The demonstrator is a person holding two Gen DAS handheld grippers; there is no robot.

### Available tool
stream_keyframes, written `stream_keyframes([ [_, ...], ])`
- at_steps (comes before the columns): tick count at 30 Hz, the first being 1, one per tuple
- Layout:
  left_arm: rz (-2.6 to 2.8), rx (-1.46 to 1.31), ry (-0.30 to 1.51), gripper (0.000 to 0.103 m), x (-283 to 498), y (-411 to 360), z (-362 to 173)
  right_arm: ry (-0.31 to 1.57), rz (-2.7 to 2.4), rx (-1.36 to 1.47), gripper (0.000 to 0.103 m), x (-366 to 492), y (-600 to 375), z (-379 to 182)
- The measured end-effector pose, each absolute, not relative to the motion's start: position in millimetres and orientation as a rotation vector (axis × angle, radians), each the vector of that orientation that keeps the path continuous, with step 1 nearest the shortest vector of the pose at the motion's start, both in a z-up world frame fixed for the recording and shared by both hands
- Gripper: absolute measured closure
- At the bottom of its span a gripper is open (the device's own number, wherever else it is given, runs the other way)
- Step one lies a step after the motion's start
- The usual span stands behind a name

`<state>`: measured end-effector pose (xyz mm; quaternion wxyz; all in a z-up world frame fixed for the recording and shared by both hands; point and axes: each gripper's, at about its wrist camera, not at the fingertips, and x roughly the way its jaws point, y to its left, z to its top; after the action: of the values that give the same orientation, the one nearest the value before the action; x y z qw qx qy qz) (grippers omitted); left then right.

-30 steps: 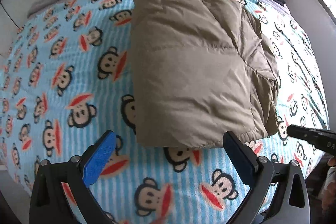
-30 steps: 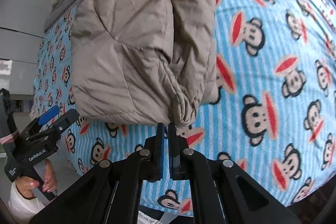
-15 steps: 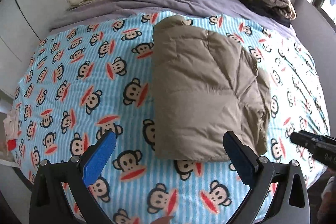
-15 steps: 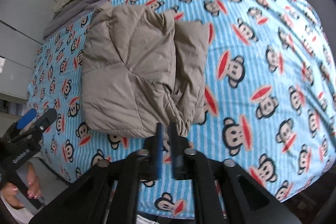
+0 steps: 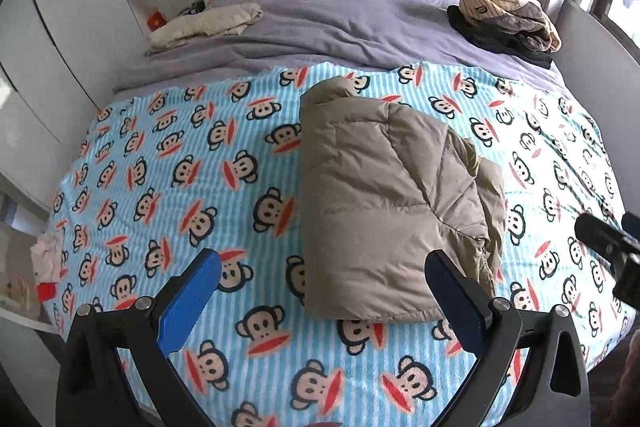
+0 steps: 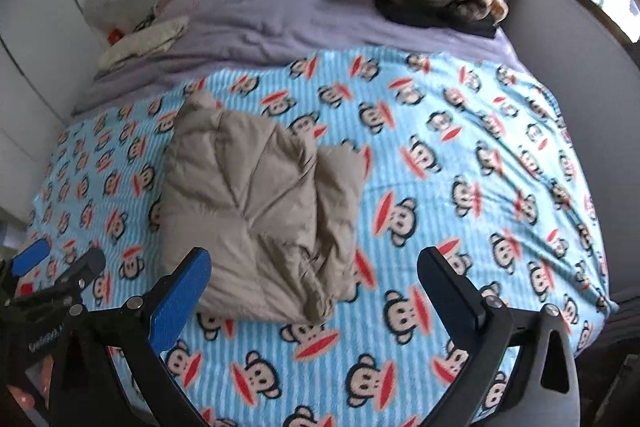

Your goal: Fold large clothes

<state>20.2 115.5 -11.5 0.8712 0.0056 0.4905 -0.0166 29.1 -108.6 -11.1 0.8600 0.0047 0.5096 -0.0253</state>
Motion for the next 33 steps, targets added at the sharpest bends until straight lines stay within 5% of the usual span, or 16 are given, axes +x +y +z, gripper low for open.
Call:
stream_keyframes([
  [33,-0.036,-0.002,0.993,0.001,10,116,7,1.018,-0.069,-0.026,0.001,14,-101,11],
])
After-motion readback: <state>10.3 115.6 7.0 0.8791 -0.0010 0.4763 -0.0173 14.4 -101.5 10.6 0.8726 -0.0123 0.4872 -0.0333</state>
